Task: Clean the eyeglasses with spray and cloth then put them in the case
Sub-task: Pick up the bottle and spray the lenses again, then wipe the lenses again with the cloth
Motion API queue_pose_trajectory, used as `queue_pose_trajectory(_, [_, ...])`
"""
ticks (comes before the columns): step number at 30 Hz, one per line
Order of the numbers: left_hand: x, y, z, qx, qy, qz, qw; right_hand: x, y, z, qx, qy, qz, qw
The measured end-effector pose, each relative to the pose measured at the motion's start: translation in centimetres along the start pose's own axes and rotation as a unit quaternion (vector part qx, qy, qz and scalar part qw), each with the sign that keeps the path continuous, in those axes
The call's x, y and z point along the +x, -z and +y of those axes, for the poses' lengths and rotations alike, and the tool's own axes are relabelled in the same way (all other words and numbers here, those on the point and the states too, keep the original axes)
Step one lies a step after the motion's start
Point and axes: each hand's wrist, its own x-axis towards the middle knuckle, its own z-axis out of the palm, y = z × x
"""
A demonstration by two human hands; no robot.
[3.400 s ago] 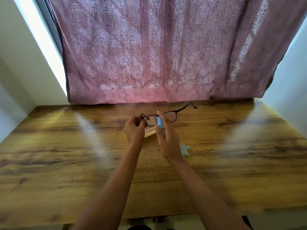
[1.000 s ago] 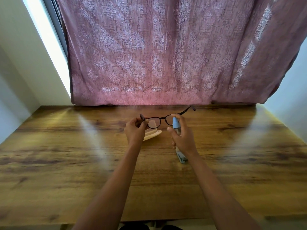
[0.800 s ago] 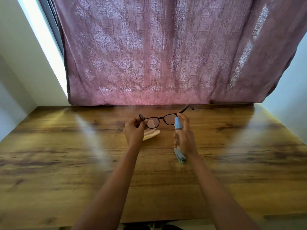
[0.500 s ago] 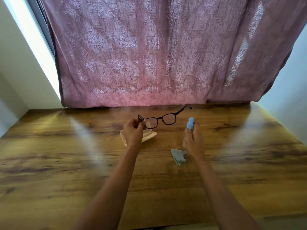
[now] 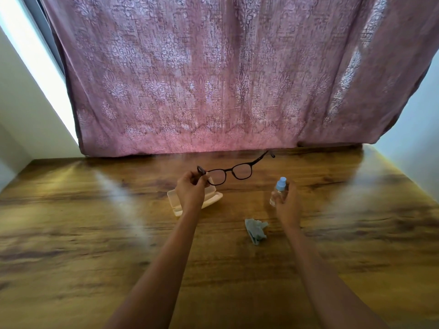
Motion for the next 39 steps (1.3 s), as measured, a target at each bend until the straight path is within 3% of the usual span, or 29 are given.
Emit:
queue_pose_trajectory(22, [0.0, 0.0, -0.1, 0.004, 0.001, 0.001, 1.0, -0.2, -0.8, 0.9, -0.018, -0.081, -0.006, 0.997])
queue_pose_trajectory(31, [-1.0, 1.0, -0.3, -0.003, -0.006, -0.001, 1.0, -2.8, 0.3, 0.5, -0.001, -0.104, 0.096, 0.99])
queue_pose_trajectory(39, [-3.0, 2.0, -0.5, -0.011, -0.016, -0.013, 1.0, -5.5, -0.5, 1.2, -0.054, -0.089, 0.021, 0.994])
